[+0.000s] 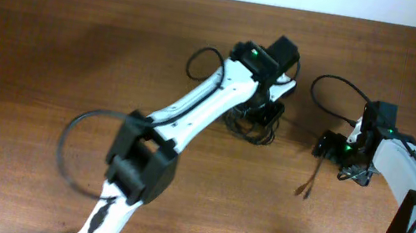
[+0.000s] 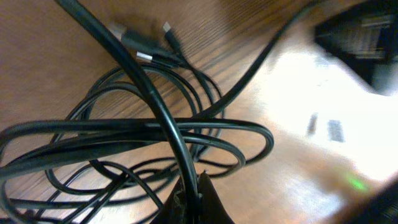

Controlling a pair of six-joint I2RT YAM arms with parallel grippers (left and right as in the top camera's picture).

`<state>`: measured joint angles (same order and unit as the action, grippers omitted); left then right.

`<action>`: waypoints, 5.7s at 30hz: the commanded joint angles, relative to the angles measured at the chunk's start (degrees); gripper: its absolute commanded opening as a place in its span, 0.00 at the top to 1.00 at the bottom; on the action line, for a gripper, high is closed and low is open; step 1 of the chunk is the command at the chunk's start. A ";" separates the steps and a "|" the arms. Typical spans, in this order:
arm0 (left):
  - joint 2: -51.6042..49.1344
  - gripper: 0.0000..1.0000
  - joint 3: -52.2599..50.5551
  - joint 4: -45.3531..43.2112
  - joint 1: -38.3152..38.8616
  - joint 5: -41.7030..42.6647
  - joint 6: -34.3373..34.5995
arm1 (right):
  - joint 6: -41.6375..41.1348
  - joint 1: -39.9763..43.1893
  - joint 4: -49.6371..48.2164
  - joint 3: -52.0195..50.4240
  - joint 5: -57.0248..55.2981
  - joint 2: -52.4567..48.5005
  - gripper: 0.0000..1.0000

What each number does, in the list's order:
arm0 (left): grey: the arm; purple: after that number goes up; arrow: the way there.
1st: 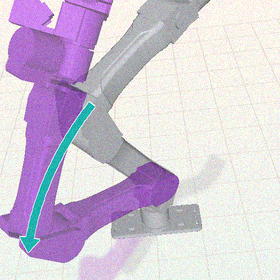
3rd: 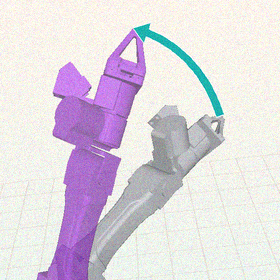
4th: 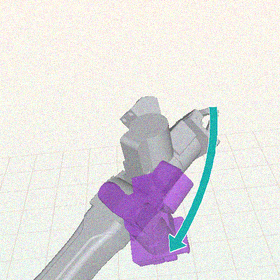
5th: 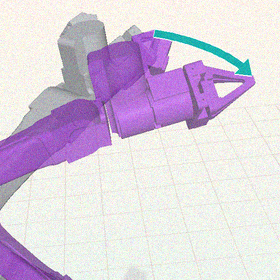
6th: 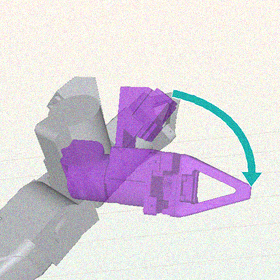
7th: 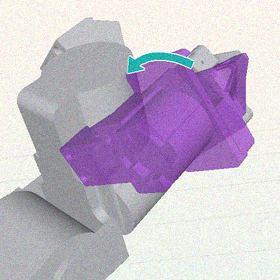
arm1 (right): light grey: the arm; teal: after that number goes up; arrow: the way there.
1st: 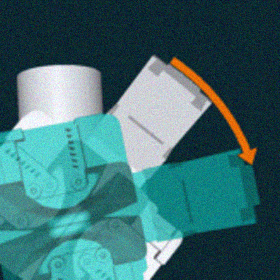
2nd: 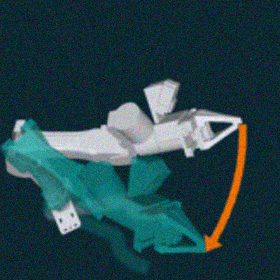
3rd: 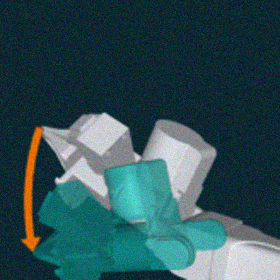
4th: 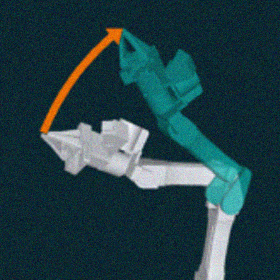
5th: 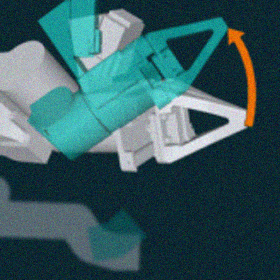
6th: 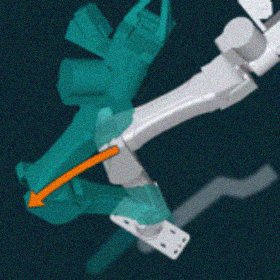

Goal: Untangle cables

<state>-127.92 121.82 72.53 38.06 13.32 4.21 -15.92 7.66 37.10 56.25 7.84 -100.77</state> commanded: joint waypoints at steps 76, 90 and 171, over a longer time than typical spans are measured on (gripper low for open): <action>4.52 1.00 -0.04 18.21 -40.85 43.30 -23.15 | 1.09 4.00 1.46 -2.84 1.31 7.43 0.96; 4.59 0.00 -10.86 6.47 -26.62 31.19 -14.75 | 11.54 3.93 1.20 -2.84 22.69 7.43 0.96; -14.03 1.00 -3.52 -22.95 1.20 29.68 10.16 | 6.67 3.93 4.07 -7.41 17.94 7.43 0.96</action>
<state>-141.27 116.97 52.62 39.27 43.92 13.41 -10.09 11.38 41.04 50.37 23.09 -93.08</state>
